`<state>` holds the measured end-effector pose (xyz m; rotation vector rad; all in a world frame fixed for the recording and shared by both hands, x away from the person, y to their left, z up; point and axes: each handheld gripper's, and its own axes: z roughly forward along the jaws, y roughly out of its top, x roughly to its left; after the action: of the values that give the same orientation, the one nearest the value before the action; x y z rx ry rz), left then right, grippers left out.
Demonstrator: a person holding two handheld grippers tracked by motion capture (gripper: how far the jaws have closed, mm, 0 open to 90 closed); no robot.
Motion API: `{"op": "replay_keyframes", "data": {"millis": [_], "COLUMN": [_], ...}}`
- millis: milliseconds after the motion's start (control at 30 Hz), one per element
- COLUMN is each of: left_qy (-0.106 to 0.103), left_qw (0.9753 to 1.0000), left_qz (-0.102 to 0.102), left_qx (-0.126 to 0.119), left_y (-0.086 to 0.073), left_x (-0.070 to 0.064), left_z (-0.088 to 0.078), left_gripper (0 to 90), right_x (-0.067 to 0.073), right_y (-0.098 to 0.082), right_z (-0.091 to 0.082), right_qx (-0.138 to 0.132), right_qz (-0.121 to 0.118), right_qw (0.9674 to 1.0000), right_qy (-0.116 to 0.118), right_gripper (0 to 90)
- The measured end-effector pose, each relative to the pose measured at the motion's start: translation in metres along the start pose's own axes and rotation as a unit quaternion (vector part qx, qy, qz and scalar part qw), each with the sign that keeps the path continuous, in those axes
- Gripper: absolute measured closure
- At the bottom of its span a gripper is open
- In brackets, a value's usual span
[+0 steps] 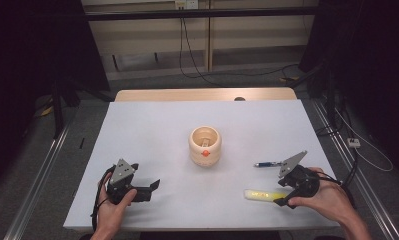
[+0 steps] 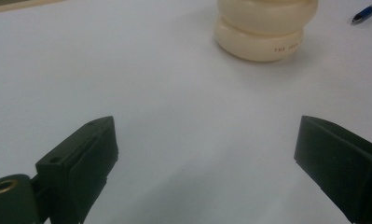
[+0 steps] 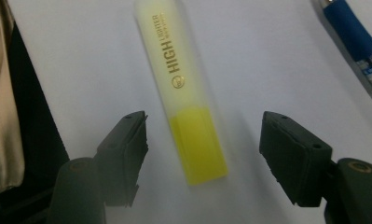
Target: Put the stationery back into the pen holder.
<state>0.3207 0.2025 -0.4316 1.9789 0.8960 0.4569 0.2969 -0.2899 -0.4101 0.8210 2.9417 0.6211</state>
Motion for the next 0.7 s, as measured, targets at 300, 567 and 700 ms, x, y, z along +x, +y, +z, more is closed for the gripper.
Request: {"op": "replay_keyframes", "data": {"millis": [300, 567, 700], "left_qy": [-0.001, -0.003, -0.003], "left_qw": [1.0, 1.0, 1.0], "left_qz": [-0.001, 0.001, 0.005], "left_qx": [0.0, 0.002, 0.003], "left_y": [0.0, 0.0, 0.0], "left_x": [0.0, 0.0, 0.0], "left_z": [0.0, 0.001, 0.001], "left_gripper": [6.0, 6.0, 6.0], "right_x": [0.01, 0.011, 0.01], "right_y": [0.01, 0.011, 0.013], "right_z": [0.007, 0.009, 0.012], "right_qx": [0.058, 0.079, 0.083], "right_qz": [-0.039, -0.064, -0.084], "right_qw": [0.9974, 0.9946, 0.9928], "right_qy": [-0.019, -0.022, -0.018], "right_gripper": [45.5, 52.0, 54.9]}}
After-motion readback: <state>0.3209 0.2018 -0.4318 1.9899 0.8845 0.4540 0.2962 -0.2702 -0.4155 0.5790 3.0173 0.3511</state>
